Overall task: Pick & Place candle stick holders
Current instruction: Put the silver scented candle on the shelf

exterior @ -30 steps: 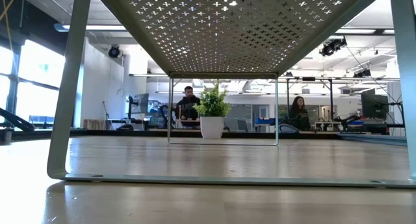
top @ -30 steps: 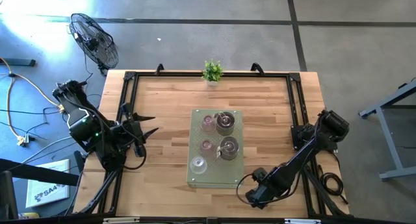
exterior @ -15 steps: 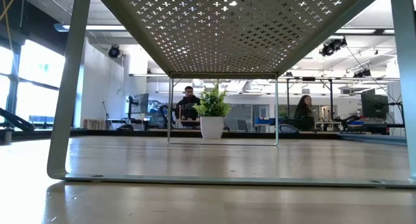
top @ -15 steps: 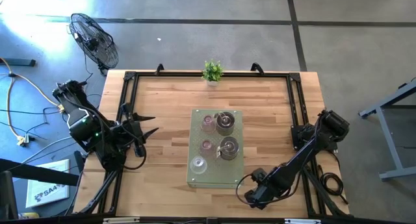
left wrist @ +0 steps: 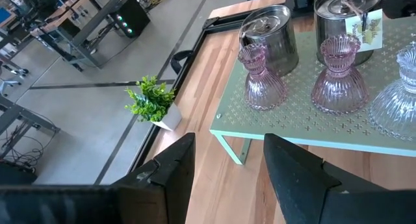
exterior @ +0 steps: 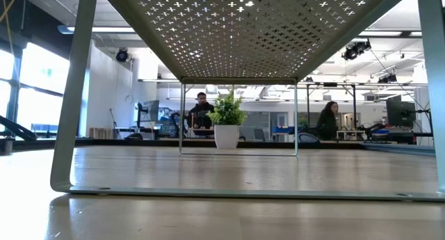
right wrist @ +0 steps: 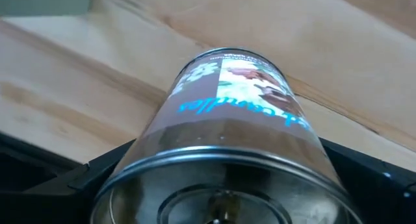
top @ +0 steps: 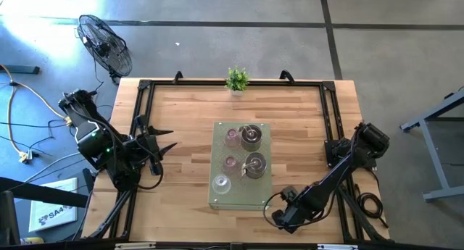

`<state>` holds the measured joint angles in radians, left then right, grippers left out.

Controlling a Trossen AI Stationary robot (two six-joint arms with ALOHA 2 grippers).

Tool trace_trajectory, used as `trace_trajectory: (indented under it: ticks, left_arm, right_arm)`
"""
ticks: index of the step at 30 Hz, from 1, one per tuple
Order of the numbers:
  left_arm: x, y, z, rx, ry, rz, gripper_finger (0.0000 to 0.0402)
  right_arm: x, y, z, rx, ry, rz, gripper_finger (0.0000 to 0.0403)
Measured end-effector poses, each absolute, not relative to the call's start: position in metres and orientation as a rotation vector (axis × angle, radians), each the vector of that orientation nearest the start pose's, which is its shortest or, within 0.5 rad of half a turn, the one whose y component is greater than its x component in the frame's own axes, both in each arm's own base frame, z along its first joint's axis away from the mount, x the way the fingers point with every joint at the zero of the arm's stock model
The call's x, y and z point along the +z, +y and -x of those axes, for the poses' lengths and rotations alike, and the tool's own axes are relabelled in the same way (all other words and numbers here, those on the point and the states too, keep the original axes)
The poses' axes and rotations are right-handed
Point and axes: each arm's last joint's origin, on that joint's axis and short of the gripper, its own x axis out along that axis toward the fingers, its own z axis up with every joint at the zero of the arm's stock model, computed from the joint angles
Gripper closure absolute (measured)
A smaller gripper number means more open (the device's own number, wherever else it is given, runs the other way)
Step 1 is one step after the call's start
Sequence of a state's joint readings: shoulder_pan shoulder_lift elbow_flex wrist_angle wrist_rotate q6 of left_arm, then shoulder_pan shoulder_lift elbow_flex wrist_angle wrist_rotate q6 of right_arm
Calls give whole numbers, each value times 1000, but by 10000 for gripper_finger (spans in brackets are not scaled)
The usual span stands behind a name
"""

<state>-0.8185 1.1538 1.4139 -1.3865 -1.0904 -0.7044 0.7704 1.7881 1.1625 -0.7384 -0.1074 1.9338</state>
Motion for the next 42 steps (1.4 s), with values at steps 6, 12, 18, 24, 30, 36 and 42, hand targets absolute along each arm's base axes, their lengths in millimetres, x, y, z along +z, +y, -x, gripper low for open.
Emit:
trace_trajectory:
  ticks: [6,12,18,24,30,36,42]
  left_arm:
    - [393,-106,-134,437,511,-245,224]
    - [393,-106,-134,437,512,-245,224]
    - [393,-106,-135,437,513,-245,224]
    - [393,-106,-135,437,512,-245,224]
    - [392,-106,-135,437,512,-245,224]
    - [392,-106,-135,435,514,-244,224]
    - [392,-106,-135,432,516,-242,224]
  right_arm:
    - [171,230,-233,-751,1428,-1076,14]
    - [172,230,-233,-748,1428,-1053,46]
    - [172,230,-232,-735,1425,-1024,49]
    - [172,230,-232,-719,1432,-1014,49]
    - [188,235,-237,-694,1427,-1013,50]
    - [223,239,-234,-764,1469,-957,50]
    - [270,246,-230,-788,1414,-946,50]
